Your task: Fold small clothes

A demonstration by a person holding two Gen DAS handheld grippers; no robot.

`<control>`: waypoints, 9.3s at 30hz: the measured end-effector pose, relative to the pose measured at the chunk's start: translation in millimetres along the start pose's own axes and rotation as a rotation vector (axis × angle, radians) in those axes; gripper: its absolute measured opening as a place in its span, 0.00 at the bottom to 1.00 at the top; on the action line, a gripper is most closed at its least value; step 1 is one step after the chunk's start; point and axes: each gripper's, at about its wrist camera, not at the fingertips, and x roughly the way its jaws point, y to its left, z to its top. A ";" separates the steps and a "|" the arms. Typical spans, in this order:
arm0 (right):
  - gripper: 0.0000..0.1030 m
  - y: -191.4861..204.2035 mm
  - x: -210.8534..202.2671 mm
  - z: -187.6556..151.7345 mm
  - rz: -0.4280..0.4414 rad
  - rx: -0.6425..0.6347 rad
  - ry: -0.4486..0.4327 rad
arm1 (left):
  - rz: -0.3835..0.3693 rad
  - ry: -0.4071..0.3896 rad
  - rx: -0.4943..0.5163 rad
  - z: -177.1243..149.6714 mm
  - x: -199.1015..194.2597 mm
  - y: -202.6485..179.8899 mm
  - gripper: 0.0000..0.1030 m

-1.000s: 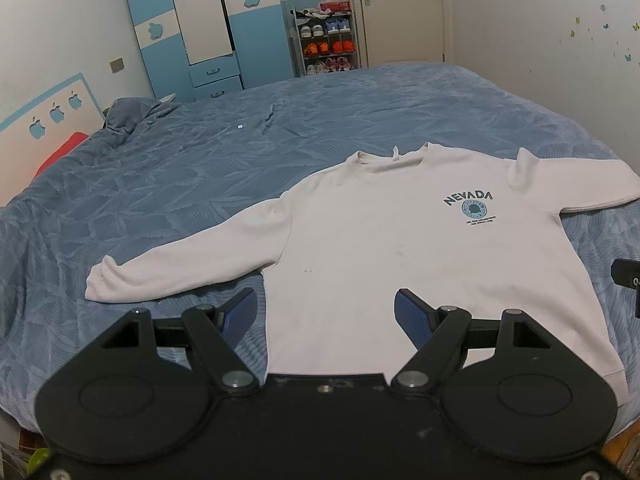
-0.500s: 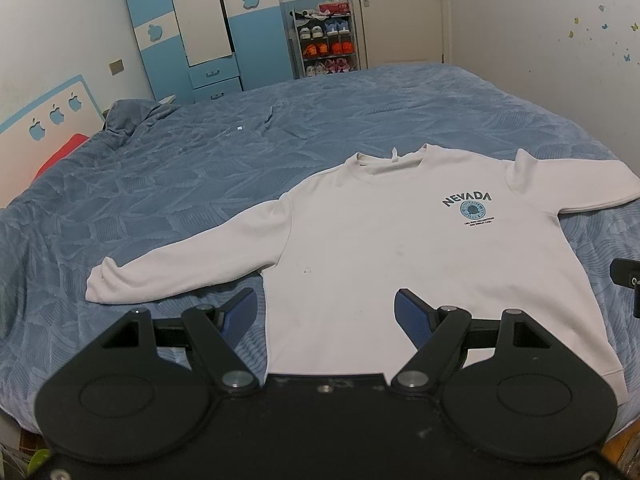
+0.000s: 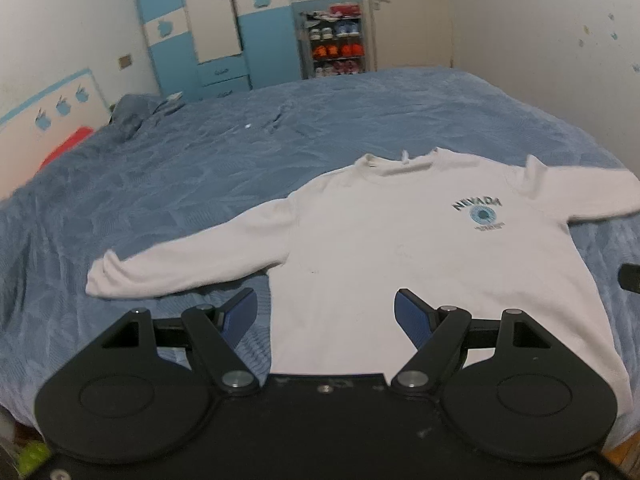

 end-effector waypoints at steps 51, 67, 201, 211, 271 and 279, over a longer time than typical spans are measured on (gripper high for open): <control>1.00 -6.5 177.3 25.4 -0.118 -0.083 -0.004 | 0.319 -0.205 -0.159 68.1 246.3 243.3 0.10; 1.00 -96.5 194.0 9.5 -0.112 0.042 0.005 | -0.335 -0.308 0.152 167.3 237.2 -153.7 0.17; 0.23 205.3 268.1 77.3 0.463 -0.057 -0.056 | 0.034 -0.025 -0.057 -11.0 238.0 155.4 0.48; 0.24 179.1 229.4 99.1 0.462 -0.061 -0.149 | 0.012 -0.016 -0.087 -17.8 238.3 160.0 0.48; 0.75 -101.3 90.6 -143.6 0.217 0.077 0.214 | -0.241 0.367 -0.179 -146.8 129.5 82.3 0.46; 0.82 -106.2 100.9 -153.7 0.250 0.164 0.308 | -0.246 0.353 -0.133 -142.8 133.8 75.9 0.06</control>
